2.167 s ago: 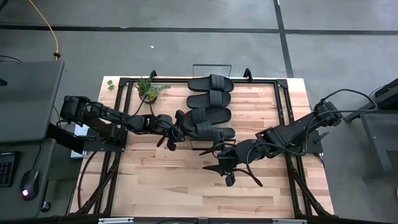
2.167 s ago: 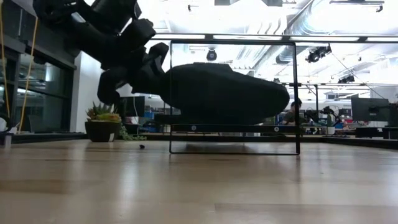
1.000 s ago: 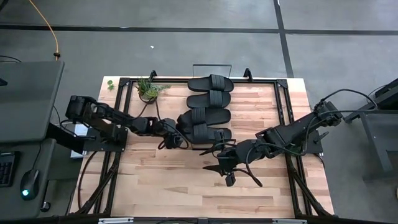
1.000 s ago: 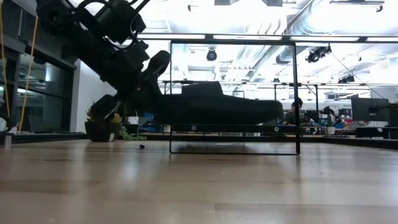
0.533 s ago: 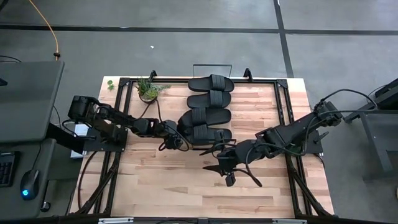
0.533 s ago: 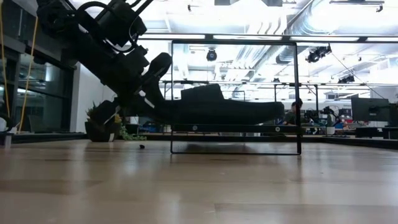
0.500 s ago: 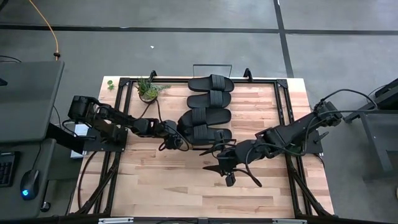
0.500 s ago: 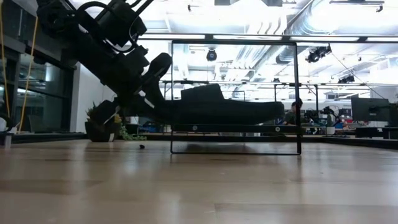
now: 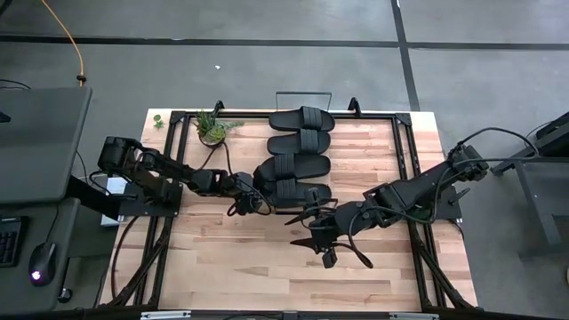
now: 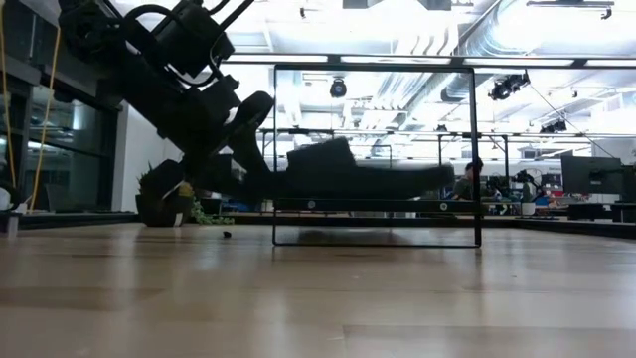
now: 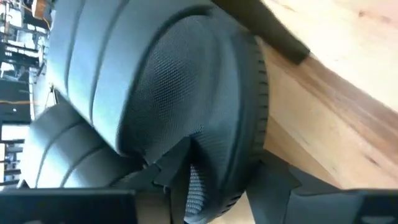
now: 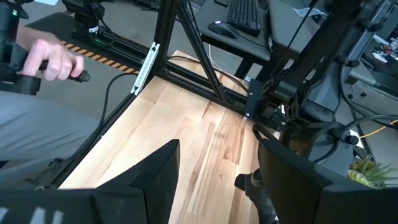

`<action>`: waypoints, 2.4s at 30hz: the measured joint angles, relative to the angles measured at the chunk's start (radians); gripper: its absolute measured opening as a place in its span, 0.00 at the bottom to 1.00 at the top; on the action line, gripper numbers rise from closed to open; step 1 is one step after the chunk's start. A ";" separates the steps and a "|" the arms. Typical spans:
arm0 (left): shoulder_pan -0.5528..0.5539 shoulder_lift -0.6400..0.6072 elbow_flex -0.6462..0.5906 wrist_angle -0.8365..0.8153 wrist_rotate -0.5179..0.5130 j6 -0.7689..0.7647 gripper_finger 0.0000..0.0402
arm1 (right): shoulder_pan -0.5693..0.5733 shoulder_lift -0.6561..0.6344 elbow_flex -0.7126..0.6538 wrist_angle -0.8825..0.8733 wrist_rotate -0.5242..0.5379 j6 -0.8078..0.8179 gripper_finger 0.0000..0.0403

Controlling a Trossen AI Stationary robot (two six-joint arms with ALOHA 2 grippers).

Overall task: Pick and place slides into the shelf
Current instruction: Put the black slide on the shelf, then return to Home Position

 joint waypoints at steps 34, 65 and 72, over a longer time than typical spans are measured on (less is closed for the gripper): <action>-0.037 -0.348 0.000 -0.375 -0.010 -0.254 0.41 | 0.000 -0.001 0.000 -0.017 0.002 0.009 0.51; -0.334 -0.615 0.000 -0.393 0.137 -1.067 0.41 | -0.062 -0.002 0.000 -0.045 -0.077 0.125 0.51; -0.333 -0.617 0.000 -0.395 0.006 -1.082 0.41 | -0.087 -0.005 0.000 -0.111 -0.095 0.165 0.51</action>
